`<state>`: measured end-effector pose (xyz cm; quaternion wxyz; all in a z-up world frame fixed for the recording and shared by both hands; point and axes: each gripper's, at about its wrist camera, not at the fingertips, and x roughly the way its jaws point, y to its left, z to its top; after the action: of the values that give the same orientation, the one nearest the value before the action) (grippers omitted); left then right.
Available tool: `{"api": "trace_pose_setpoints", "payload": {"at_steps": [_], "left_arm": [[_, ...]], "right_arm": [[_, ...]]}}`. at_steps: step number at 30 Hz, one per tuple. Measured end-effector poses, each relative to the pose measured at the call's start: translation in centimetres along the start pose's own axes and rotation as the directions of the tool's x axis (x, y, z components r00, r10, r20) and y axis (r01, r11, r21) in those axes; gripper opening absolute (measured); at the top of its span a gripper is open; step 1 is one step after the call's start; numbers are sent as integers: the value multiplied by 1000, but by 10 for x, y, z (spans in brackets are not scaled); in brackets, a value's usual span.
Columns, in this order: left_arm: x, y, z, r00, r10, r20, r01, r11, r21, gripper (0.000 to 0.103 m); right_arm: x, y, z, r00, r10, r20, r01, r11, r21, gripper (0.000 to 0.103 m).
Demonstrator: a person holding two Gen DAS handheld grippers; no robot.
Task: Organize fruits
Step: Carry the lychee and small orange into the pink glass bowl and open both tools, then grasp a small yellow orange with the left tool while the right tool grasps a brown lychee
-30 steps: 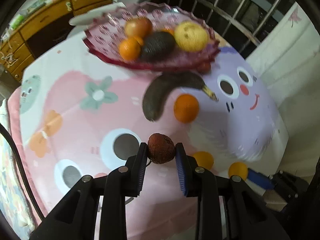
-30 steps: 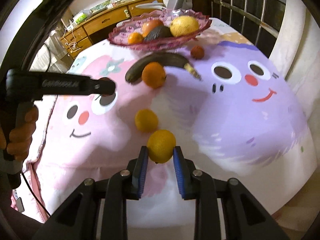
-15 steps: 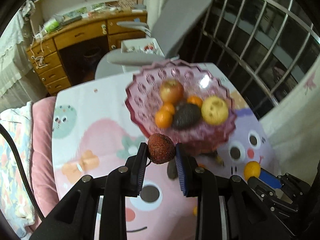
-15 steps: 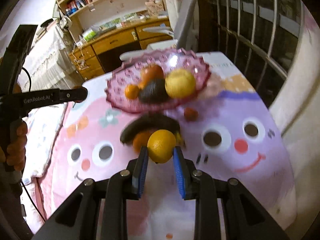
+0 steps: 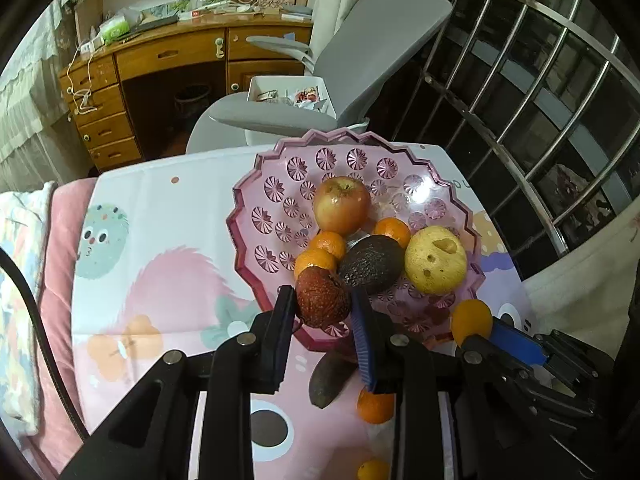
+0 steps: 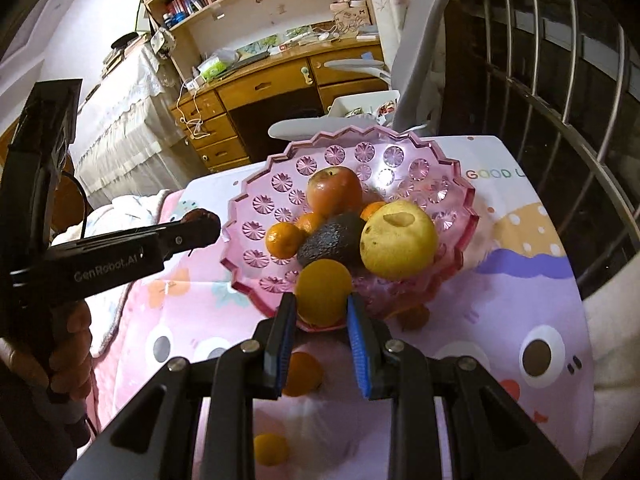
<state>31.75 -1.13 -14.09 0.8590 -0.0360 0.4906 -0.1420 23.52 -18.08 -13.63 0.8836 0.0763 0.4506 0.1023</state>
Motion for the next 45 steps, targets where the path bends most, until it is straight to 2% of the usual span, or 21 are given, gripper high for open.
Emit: {"api": "trace_pose_setpoints", "payload": {"at_steps": [6,8,12,16,18,20,24,31,35,41,45], "left_arm": [[17,-2,-1,999,-10,-35,9,1000,-29,27],[18,-3,-1,999,-16,-45,14,999,-36,30],[14,-5,0,999,-14,-41,13,999,-40,34],[11,-5,-3,999,1,-45,-3,999,-53,36],[8,-5,-7,999,7,-46,-9,998,-61,44],[5,-7,-13,999,9,-53,-13,997,-75,45],[2,-5,-26,998,16,-67,-23,994,-110,45],[-2,4,-66,991,74,-110,-94,977,-194,46],[-3,4,-89,983,98,-154,-131,966,-225,46],[-1,-1,-115,974,107,-198,-159,951,-265,51],[6,-9,-127,968,94,-232,-160,945,-285,56]], "right_arm": [[17,-8,6,1000,0,-17,0,1000,11,27],[18,-11,7,1000,0,-14,1,1000,25,27],[16,-13,9,1000,0,-11,0,1000,27,40],[13,-16,9,1000,6,-10,-6,999,33,40],[11,-17,8,1000,6,-11,-6,999,33,42],[8,-19,6,1000,7,-12,-6,999,32,47],[4,-25,1,1000,6,-24,-6,1000,23,48],[1,-42,-12,999,-27,-32,25,998,-50,48],[4,-51,-15,998,-62,-27,57,984,-168,48],[17,-58,-19,996,-79,-49,60,948,-312,48],[31,-60,-25,996,-60,-72,30,933,-359,48]]}}
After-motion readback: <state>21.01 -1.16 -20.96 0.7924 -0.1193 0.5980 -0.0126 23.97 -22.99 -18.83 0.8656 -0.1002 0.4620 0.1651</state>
